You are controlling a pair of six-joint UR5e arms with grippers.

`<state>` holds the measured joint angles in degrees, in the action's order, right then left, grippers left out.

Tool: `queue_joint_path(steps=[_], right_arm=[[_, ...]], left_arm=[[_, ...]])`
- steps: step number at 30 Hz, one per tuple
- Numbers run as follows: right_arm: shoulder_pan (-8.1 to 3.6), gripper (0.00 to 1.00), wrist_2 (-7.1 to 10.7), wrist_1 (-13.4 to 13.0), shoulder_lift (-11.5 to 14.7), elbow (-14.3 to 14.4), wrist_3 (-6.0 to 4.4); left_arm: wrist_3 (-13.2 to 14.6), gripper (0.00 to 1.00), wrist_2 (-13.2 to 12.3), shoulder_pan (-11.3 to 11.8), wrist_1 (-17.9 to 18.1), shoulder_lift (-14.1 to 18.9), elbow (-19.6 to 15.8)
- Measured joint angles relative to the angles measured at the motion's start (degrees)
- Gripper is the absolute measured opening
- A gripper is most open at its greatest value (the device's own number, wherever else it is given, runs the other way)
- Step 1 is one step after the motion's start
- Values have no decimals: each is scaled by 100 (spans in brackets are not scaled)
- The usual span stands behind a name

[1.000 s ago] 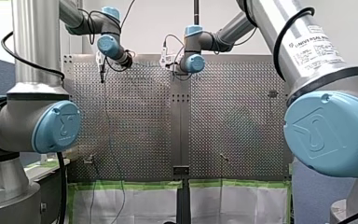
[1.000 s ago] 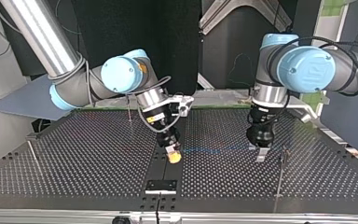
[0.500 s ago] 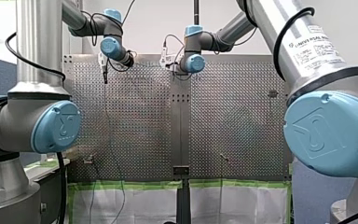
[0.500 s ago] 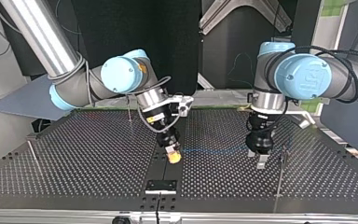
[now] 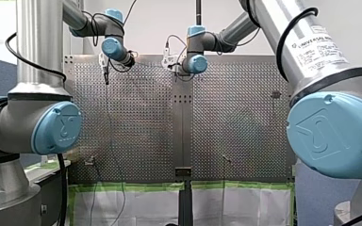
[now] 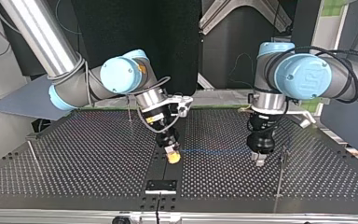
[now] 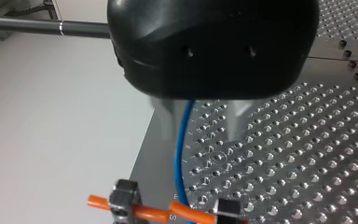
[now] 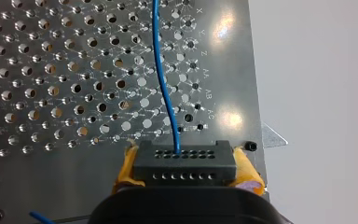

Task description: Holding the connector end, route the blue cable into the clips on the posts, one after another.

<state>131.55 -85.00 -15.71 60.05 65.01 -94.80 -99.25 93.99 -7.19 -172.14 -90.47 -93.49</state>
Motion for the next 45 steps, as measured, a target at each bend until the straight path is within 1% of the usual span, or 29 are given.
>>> queue_joint_path(steps=[2, 3, 4, 10, 22, 23, 24, 25, 26, 27, 28, 29, 30, 31, 39, 41, 43, 44, 45], right_arm=[[1, 0, 0, 4, 1, 0, 2], [1, 0, 1, 6, 1, 0, 2], [1, 0, 1, 8, 1, 0, 3], [1, 0, 0, 14, 2, 0, 8], [1, 0, 0, 34, 3, 1, 21], [0, 0, 0, 35, 3, 1, 22], [0, 0, 0, 36, 3, 1, 22], [-1, 0, 0, 38, 3, 1, 22], [-1, 0, 0, 38, 3, 1, 23], [-1, 0, 1, 38, 3, 1, 23], [-1, 0, 0, 38, 3, 1, 24], [-1, 0, 0, 38, 3, 0, 25], [-1, 0, 0, 37, 3, 0, 27], [-1, 0, 0, 36, 3, 0, 28], [-3, 0, 1, 44, 2, 0, 32], [-3, 0, 0, 48, 2, 0, 33], [-2, 0, 0, 54, 2, 0, 35], [-2, 0, 0, 55, 2, 0, 35], [-2, 0, 0, 56, 2, 0, 36]], left_arm=[[21, 7, 0, -15, 42, 0, 0], [41, 7, 0, -23, 73, 0, 0], [60, 1, 0, -30, 91, 0, 0], [147, 1, 36, -47, 121, 0, 0], [161, 1, 64, -66, 109, 0, 0], [160, 16, 63, -66, 109, 0, 0], [161, 16, 63, -67, 109, 2, 0], [159, 39, 63, -67, 109, 2, 0], [157, 56, 64, -67, 108, 2, 0], [153, 56, 66, -67, 106, 1, 0], [150, 70, 67, -67, 105, 1, 0], [144, 91, 70, -67, 102, 1, 0], [126, 91, 79, -66, 90, 1, 0], [107, 98, 98, -66, 75, 1, 0], [33, 98, 228, -73, -17, 0, 0], [31, 91, 242, -77, -25, 0, 0], [30, 91, 254, -82, -29, 0, 0], [29, 85, 256, -85, -30, 0, 0], [29, 85, 258, -87, -30, 0, 0]])
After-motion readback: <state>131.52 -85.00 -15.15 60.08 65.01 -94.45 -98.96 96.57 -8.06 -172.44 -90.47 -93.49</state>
